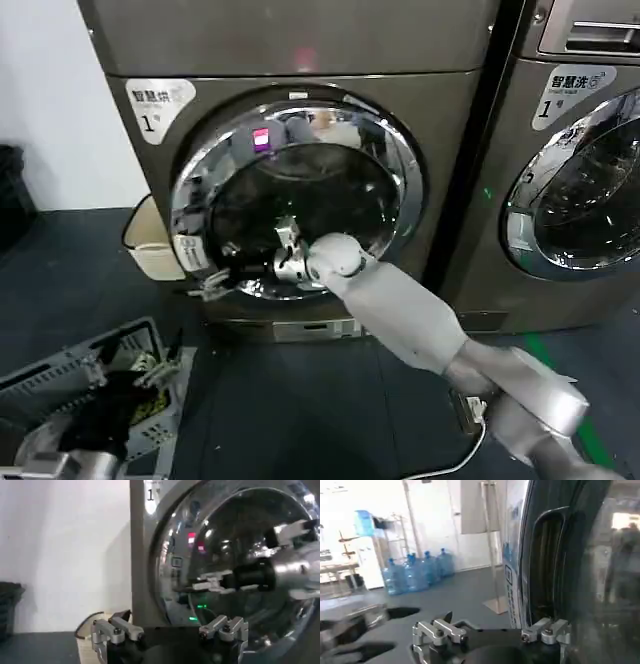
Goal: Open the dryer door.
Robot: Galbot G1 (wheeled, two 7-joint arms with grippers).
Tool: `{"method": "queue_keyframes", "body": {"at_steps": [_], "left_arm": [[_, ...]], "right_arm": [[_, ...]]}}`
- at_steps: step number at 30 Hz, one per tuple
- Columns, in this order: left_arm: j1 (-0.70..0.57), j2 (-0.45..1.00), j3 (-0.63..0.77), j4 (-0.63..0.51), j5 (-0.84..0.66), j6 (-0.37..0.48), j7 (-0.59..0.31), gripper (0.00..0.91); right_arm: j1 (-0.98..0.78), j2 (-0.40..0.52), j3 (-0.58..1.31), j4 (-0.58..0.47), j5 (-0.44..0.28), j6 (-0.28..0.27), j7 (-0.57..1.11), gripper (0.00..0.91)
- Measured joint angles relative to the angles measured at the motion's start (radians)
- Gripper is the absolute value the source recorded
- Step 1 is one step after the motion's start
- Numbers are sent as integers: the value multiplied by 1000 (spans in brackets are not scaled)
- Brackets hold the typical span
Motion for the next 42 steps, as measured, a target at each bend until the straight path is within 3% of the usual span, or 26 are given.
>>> {"method": "queue_keyframes", "body": {"at_steps": [18,22,29,42], "left_arm": [[-108,102,-226,120,-140,0,64,907],[-135,155,-258,157,-161,-24,113,907],[-172,253,-240,235,-156,-106,214,907],[-257,381,-107,359,-191,-166,342,907]], "right_arm": [[-23,-209,-63,318,124,-32,-34,907],[-31,-265,-76,389,143,-34,-49,907],[-46,-369,-95,507,170,-37,-89,907],[-76,-574,-102,715,192,-40,-182,907]]}}
